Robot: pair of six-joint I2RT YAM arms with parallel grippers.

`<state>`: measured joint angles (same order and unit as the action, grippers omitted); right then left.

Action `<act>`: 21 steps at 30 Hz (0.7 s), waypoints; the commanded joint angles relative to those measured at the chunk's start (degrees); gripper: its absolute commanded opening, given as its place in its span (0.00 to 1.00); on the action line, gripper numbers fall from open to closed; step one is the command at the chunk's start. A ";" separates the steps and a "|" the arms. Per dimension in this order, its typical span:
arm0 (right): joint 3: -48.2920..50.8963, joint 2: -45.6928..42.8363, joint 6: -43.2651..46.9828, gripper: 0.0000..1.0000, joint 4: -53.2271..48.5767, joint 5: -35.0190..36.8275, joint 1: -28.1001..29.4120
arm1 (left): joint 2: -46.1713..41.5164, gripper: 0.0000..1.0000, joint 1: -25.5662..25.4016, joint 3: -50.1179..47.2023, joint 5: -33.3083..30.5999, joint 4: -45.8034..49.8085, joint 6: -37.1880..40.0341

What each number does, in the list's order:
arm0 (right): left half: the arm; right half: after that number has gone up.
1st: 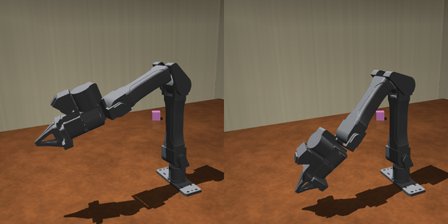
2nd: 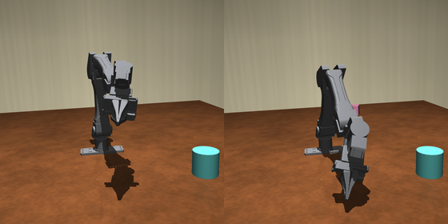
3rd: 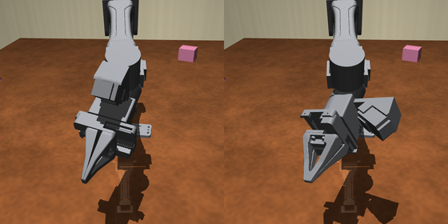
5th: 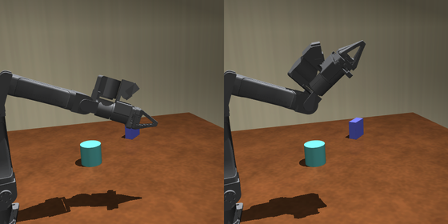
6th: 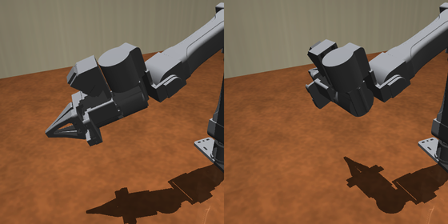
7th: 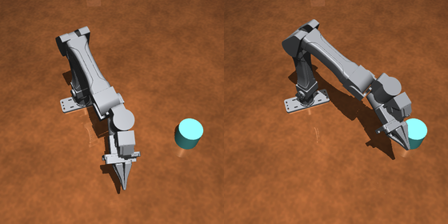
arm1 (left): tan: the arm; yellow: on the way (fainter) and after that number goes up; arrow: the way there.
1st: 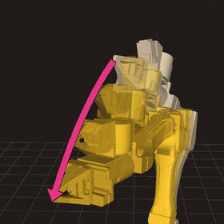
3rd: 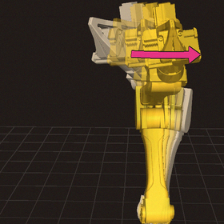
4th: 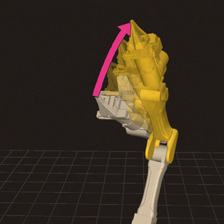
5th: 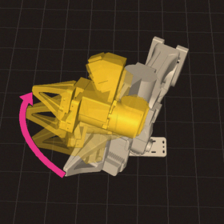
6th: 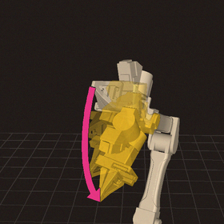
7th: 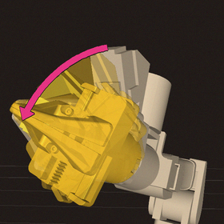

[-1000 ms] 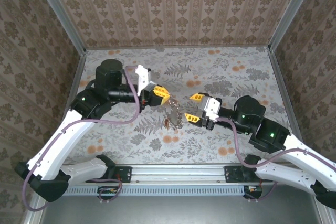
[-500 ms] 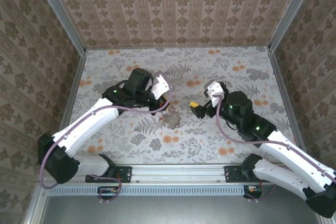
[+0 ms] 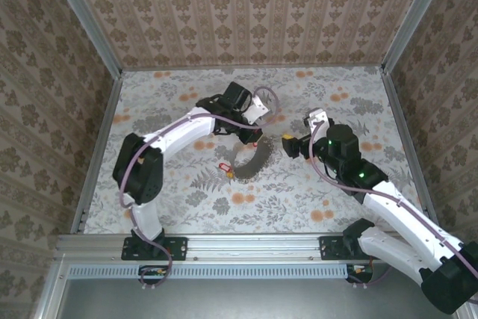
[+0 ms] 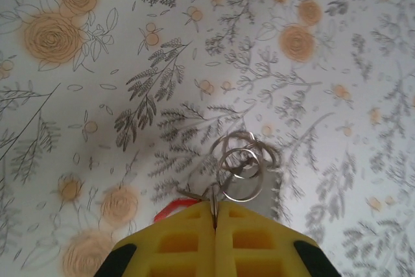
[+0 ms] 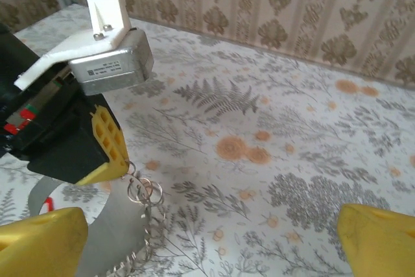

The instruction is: Put the keys on the keyring

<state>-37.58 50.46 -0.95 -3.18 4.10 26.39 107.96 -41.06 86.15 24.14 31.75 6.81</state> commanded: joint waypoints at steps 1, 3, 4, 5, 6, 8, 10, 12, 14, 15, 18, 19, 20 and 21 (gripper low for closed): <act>3.51 -0.23 -3.61 1.00 4.95 -1.79 -1.97 | 4.36 0.00 0.11 2.31 1.95 -1.53 -3.96; 5.86 -1.14 -5.19 1.00 7.67 -1.81 -2.80 | 6.33 0.00 0.10 2.36 2.47 -2.91 -5.51; 6.55 -1.48 -5.73 1.00 8.49 -1.68 -3.19 | 6.92 0.00 0.02 2.26 2.62 -3.50 -5.90; 6.91 -1.59 -6.20 1.00 9.04 -1.64 -3.62 | 7.41 0.00 0.01 2.13 2.88 -4.10 -6.17; 7.00 -1.64 -6.55 1.00 9.16 -1.65 -4.07 | 7.92 0.02 -0.01 2.02 3.08 -4.48 -6.45; 6.58 -1.54 -6.69 1.00 8.92 -2.11 -4.87 | 8.38 0.13 -0.07 1.93 3.28 -4.68 -6.50; 6.08 -1.42 -6.70 1.00 8.32 -2.99 -5.47 | 7.73 0.24 -0.07 1.84 3.00 -4.11 -6.41; 5.81 -1.71 -6.48 1.00 7.53 -3.14 -5.76 | 5.52 0.35 -0.07 1.32 2.80 -3.79 -6.36; 5.90 -2.48 -6.02 1.00 7.05 -2.43 -6.14 | 2.56 0.70 -0.15 0.25 2.84 -3.67 -6.37; 6.02 -2.88 -5.83 1.00 6.89 -1.84 -6.33 | 0.63 0.84 -0.16 -0.55 2.76 -3.47 -6.33; 6.15 -3.97 -4.97 1.00 6.45 0.59 -7.04 | -7.52 0.98 0.03 -5.68 1.43 -5.17 -5.76; 6.43 -4.07 -4.35 1.00 6.76 1.36 -7.19 | -10.82 0.99 0.27 -8.43 1.30 -7.14 -5.75; 7.18 -3.93 -3.59 1.00 7.67 2.52 -7.38 | -15.14 1.00 0.82 -12.41 2.08 -10.47 -5.79; 8.21 -3.66 -3.00 1.00 9.01 4.20 -7.65 | -19.82 1.00 1.62 -16.93 2.78 -14.19 -6.03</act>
<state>-30.61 47.16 -5.76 3.31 3.95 19.49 98.10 -40.77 75.64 25.71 24.05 1.02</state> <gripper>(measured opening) 0.999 0.995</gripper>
